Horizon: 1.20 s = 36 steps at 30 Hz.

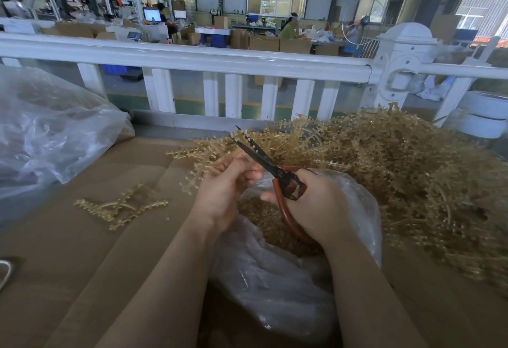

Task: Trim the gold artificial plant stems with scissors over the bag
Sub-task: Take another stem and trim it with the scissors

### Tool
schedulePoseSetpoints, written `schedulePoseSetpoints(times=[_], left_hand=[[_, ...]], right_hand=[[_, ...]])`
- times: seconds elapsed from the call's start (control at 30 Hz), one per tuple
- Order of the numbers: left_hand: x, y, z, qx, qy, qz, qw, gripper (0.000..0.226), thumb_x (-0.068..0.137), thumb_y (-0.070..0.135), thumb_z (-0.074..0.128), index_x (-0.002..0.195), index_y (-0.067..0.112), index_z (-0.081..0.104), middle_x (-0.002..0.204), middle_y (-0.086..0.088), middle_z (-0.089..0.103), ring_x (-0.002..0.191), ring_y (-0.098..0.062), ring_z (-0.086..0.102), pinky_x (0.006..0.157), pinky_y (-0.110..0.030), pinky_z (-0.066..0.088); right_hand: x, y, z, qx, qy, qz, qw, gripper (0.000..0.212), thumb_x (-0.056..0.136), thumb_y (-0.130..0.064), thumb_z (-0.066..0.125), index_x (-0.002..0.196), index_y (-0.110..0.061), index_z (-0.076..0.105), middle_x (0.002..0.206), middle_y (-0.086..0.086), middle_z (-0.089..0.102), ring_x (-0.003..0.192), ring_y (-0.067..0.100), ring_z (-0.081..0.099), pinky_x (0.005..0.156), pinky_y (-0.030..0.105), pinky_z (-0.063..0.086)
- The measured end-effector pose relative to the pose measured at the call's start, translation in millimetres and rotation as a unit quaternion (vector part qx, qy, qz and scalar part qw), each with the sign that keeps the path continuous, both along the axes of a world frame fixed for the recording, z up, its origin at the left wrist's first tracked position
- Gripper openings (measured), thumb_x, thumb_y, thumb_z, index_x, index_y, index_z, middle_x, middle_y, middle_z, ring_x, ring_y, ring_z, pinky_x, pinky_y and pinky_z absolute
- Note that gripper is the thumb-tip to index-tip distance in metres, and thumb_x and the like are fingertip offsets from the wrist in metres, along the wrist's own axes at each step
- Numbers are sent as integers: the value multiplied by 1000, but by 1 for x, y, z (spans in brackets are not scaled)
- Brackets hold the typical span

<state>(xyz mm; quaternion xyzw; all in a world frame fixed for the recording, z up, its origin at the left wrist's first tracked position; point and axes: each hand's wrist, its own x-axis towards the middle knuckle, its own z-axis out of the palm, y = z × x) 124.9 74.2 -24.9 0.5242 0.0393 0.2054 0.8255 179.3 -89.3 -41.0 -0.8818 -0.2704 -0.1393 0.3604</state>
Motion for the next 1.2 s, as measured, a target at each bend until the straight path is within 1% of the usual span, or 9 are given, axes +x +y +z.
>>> schedulePoseSetpoints(times=[0.13, 0.23, 0.3, 0.4, 0.57, 0.73, 0.87, 1.13, 1.2], left_hand=[[-1, 0, 1, -3, 5, -9, 1000, 21, 94, 4, 56, 75, 9, 65, 65, -3, 66, 60, -10, 63, 61, -18, 53], [-3, -1, 3, 16, 11, -26, 999, 20, 94, 5, 56, 75, 8, 62, 65, -2, 66, 60, -9, 62, 62, -19, 53], [-4, -3, 4, 30, 18, -36, 999, 19, 93, 5, 56, 75, 8, 61, 65, -1, 66, 60, -9, 61, 62, -18, 52], [-5, -3, 4, 34, 21, -41, 998, 18, 93, 6, 56, 76, 9, 61, 66, 0, 66, 61, -9, 60, 63, -19, 52], [-4, -3, 3, 23, 28, -43, 998, 14, 93, 7, 55, 81, 8, 61, 66, 0, 66, 60, -8, 62, 61, -18, 51], [-2, -2, 1, 0, 34, -38, 999, 8, 92, 5, 56, 88, 8, 62, 68, -1, 68, 61, -9, 63, 60, -17, 52], [-2, -3, 1, -6, 31, -39, 999, 8, 92, 6, 57, 85, 7, 62, 68, -2, 67, 60, -9, 62, 60, -18, 52], [-3, -3, 2, -17, 38, -45, 998, 3, 92, 8, 57, 92, 8, 60, 70, -1, 66, 61, -9, 62, 64, -21, 51], [-3, -3, 1, -12, 36, -52, 998, 3, 86, 12, 62, 86, 10, 61, 70, -1, 66, 62, -9, 61, 67, -22, 50]], right_hand=[[1, 0, -1, 14, 14, 6, 1000, 57, 62, -85, 63, 90, -35, 68, 74, -22, 62, 73, -6, 58, 60, 15, 40], [1, -1, -1, 4, -5, -4, 1000, 54, 67, -81, 67, 90, -33, 68, 76, -20, 62, 74, -5, 58, 60, 13, 41], [0, -1, -1, -1, -16, -8, 1000, 54, 68, -81, 67, 90, -32, 67, 77, -19, 63, 73, -6, 58, 59, 9, 42], [-1, -1, 0, -3, -19, -11, 1000, 56, 67, -82, 65, 89, -31, 68, 76, -19, 63, 72, -6, 58, 59, 9, 44], [-2, 0, 1, 15, -20, -2, 1000, 60, 63, -86, 59, 92, -34, 69, 74, -25, 61, 74, -12, 55, 57, 5, 37], [1, 0, -1, 20, -25, -5, 999, 51, 66, -78, 70, 91, -33, 71, 74, -21, 62, 74, -8, 57, 58, 8, 41], [0, 0, -1, 25, -35, 0, 999, 49, 66, -77, 69, 88, -34, 69, 72, -21, 60, 73, -8, 57, 59, 10, 40], [0, 1, -1, 43, -39, 19, 998, 47, 66, -78, 67, 81, -33, 65, 69, -21, 57, 69, -4, 57, 58, 11, 40], [-1, 1, 0, 47, -40, 20, 998, 38, 66, -78, 66, 74, -42, 56, 66, -22, 53, 68, -6, 56, 57, 10, 38]])
